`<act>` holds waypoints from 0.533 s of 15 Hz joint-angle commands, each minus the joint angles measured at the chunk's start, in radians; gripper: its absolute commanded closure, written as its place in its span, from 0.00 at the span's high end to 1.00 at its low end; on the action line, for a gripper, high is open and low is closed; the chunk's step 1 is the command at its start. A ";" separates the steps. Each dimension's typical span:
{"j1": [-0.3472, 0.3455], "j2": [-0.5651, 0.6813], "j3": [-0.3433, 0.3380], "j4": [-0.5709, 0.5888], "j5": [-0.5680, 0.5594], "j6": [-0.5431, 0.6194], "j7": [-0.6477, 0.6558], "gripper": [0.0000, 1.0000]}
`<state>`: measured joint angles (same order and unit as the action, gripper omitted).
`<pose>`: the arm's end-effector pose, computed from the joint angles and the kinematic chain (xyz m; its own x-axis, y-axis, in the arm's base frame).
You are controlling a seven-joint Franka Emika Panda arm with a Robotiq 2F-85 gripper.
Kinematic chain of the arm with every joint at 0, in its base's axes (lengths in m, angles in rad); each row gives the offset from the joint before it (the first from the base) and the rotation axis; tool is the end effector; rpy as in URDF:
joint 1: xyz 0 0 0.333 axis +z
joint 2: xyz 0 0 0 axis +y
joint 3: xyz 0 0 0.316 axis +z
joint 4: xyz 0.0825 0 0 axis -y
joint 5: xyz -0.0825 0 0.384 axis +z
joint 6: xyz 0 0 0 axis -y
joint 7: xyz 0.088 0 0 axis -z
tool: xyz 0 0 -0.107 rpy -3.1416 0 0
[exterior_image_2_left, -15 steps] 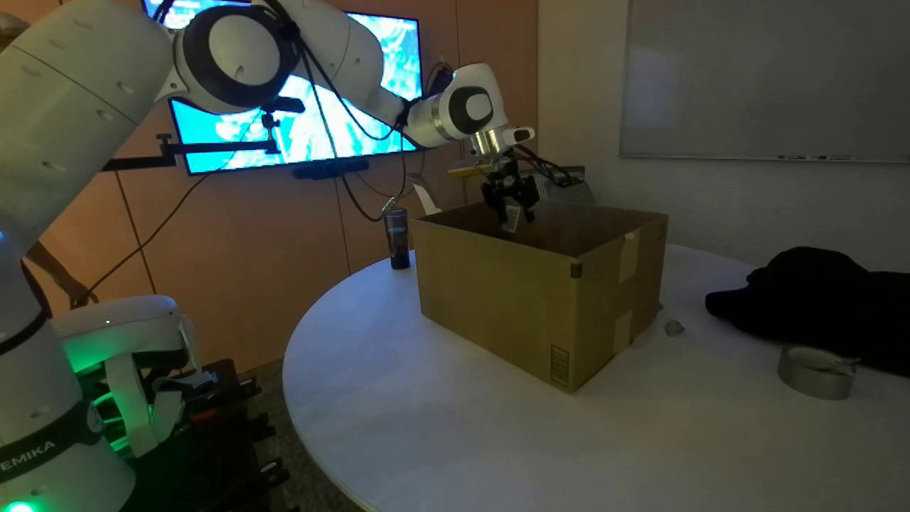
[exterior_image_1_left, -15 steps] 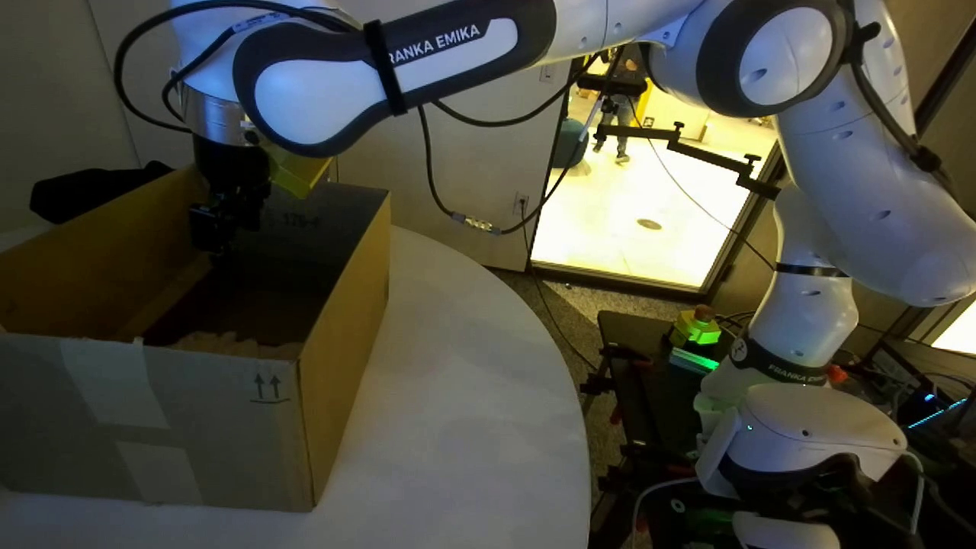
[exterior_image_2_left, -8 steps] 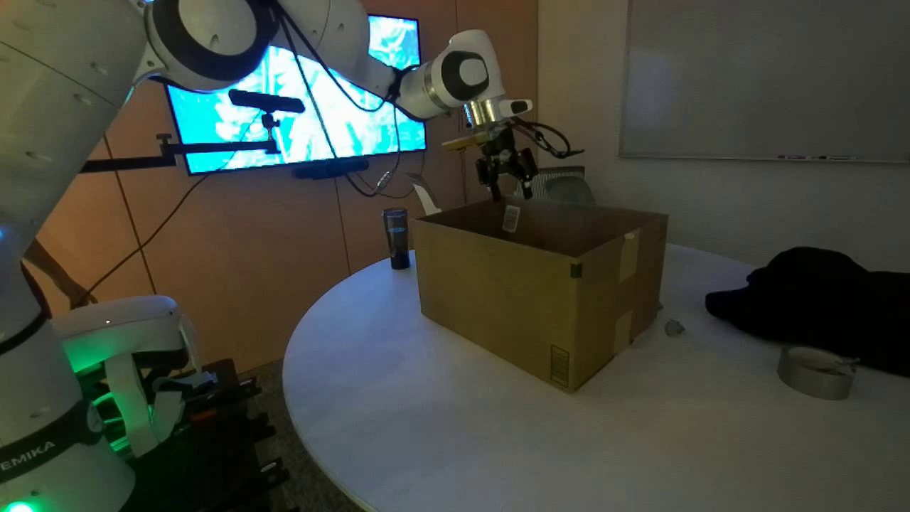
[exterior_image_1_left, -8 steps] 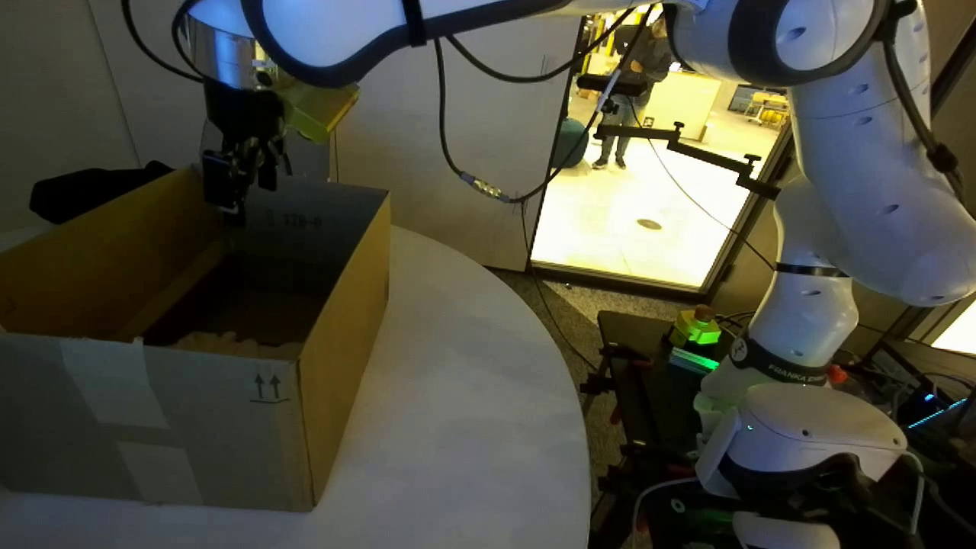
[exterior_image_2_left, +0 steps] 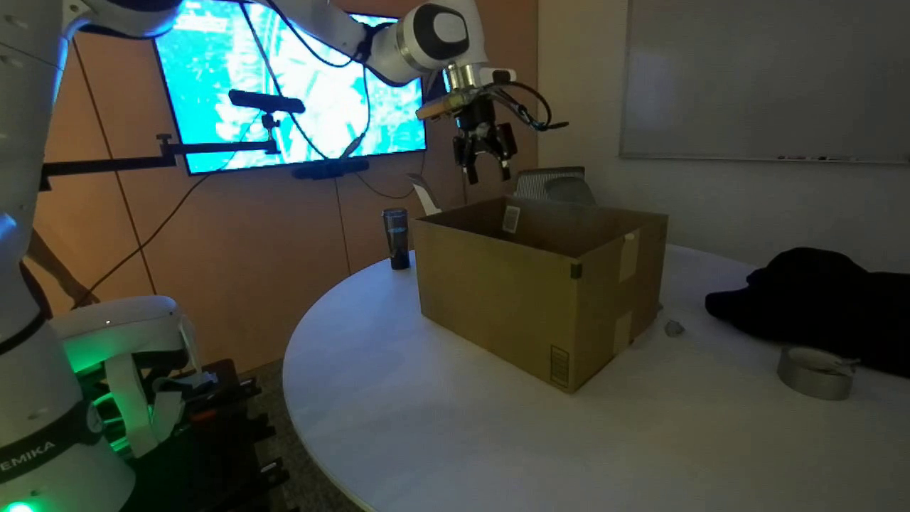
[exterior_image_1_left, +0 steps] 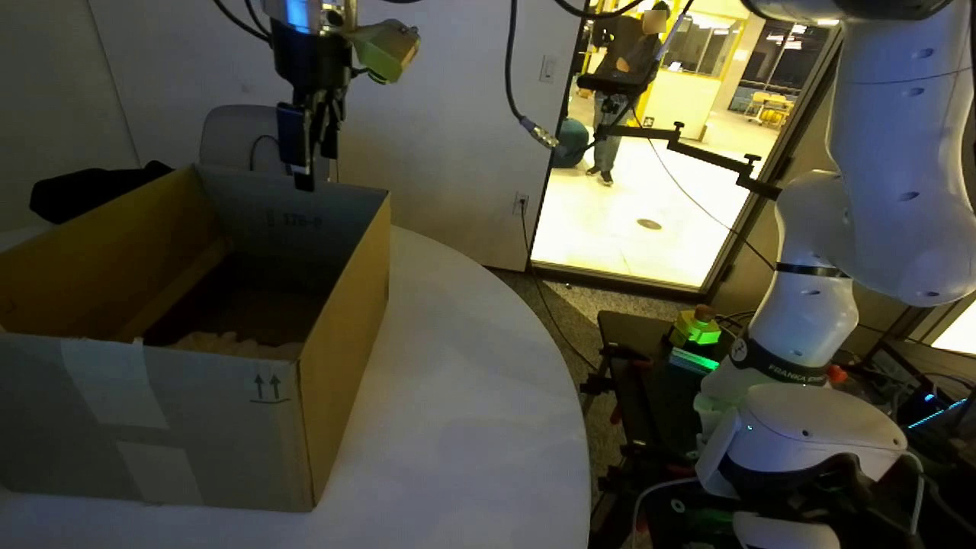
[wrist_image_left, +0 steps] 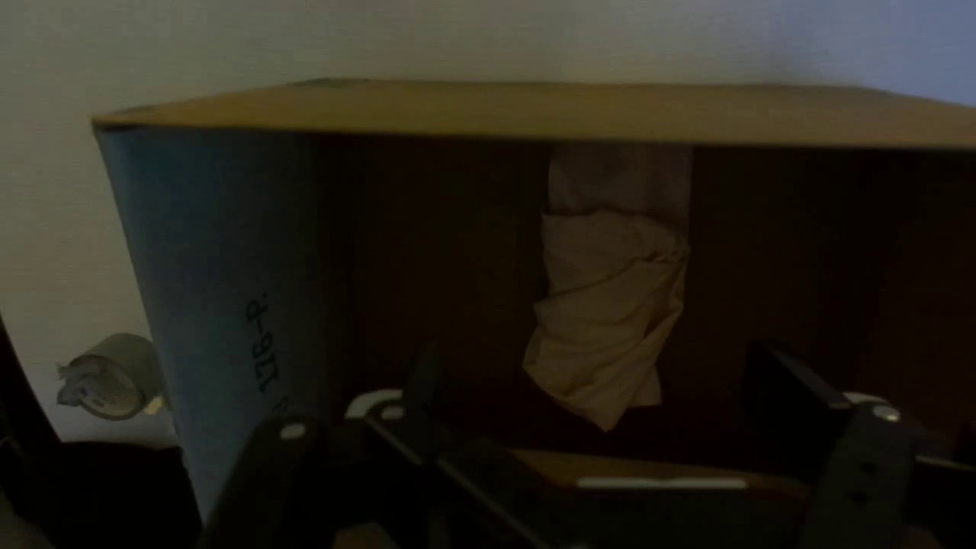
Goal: Put the marker on the towel, fold the towel then put it in the box
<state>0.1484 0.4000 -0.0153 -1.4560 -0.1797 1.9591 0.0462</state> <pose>0.6848 0.0815 0.4668 0.9822 0.1557 0.1048 0.1362 -0.9755 0.1727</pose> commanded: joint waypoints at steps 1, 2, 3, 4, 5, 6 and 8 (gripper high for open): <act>-0.042 -0.202 0.032 -0.243 0.048 0.002 -0.038 1.00; -0.052 -0.244 0.036 -0.294 0.065 0.004 -0.052 1.00; -0.062 -0.285 0.039 -0.346 0.089 0.008 -0.071 1.00; -0.070 -0.327 0.041 -0.400 0.108 0.013 -0.088 1.00; -0.075 -0.368 0.040 -0.455 0.121 0.025 -0.102 1.00; -0.080 -0.408 0.039 -0.509 0.136 0.045 -0.118 1.00; -0.086 -0.487 0.034 -0.618 0.146 0.079 -0.135 1.00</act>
<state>0.0862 0.0663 0.0077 -1.8785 -0.0689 1.9596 -0.0453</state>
